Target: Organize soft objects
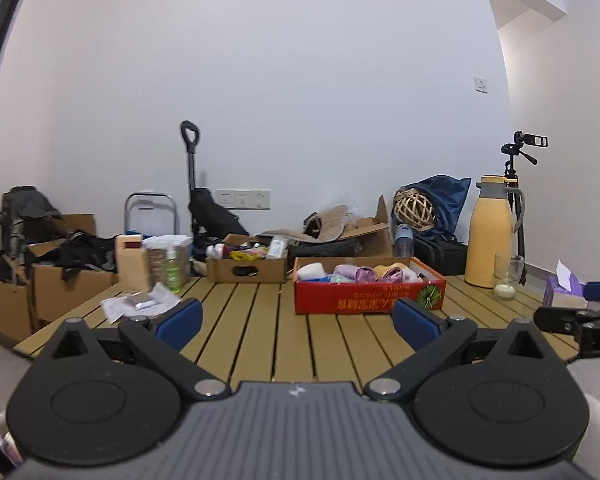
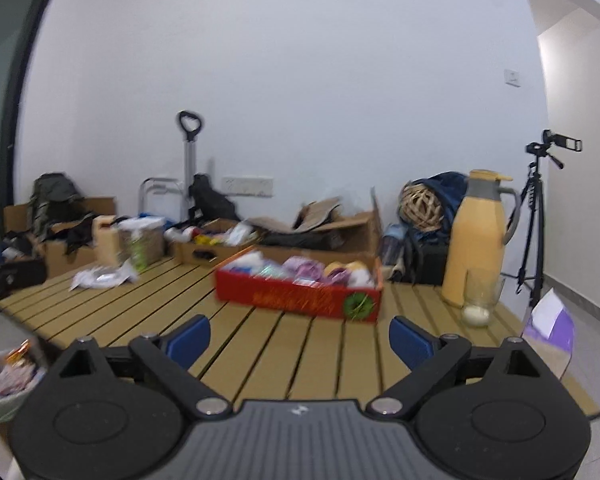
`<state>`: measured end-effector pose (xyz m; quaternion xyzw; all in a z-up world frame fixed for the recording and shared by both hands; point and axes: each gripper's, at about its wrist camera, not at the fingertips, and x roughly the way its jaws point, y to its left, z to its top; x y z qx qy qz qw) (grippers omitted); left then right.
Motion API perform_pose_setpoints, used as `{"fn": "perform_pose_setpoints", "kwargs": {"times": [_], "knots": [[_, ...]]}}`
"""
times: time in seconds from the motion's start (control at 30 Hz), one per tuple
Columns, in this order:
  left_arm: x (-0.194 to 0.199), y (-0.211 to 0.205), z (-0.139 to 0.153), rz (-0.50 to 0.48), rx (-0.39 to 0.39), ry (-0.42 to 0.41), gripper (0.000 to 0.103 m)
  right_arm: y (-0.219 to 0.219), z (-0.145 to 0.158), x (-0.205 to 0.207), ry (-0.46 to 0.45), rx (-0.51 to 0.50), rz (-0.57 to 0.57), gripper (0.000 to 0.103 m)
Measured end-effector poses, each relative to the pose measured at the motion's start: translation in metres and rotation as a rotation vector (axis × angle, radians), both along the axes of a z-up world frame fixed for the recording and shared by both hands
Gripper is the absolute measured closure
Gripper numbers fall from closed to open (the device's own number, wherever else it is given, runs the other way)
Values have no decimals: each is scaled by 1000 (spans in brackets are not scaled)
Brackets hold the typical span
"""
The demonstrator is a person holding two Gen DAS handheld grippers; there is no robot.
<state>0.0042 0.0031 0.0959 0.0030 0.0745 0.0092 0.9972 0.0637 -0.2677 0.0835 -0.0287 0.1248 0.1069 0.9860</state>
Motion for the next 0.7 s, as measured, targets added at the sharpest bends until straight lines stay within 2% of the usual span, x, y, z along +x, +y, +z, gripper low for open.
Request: {"fn": "perform_pose_setpoints", "kwargs": {"times": [0.1, 0.3, 0.47, 0.7], "knots": [[-31, -4, -3, -20, 6, -9, 0, 3, -8, -38, 0, 37, 7, 1], [-86, -15, -3, -31, 2, -38, 0, 6, -9, -100, -20, 23, -9, 0], [-131, -20, -7, -41, 40, -50, 0, 5, -12, -153, -47, 32, -1, 0], [-180, -20, -8, -37, 32, -76, 0, 8, -10, -205, -77, 34, 30, 0]]}}
